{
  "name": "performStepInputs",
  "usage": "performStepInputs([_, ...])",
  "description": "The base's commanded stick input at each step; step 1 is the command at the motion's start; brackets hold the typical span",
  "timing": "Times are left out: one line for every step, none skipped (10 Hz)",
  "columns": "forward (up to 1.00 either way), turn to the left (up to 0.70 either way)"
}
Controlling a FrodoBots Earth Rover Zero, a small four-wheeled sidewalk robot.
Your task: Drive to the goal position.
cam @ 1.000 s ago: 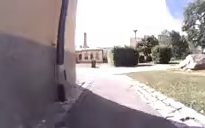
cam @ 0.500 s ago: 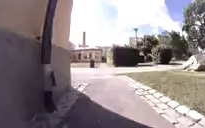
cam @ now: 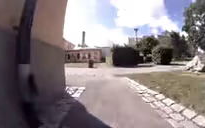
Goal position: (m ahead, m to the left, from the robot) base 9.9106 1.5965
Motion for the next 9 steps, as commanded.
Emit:
performStepInputs([0.85, 0.00])
performStepInputs([0.85, 0.00])
performStepInputs([0.85, 0.00])
performStepInputs([0.85, 0.00])
performStepInputs([0.85, 0.00])
performStepInputs([0.85, 0.00])
performStepInputs([0.85, 0.00])
performStepInputs([0.85, 0.00])
performStepInputs([0.85, 0.00])
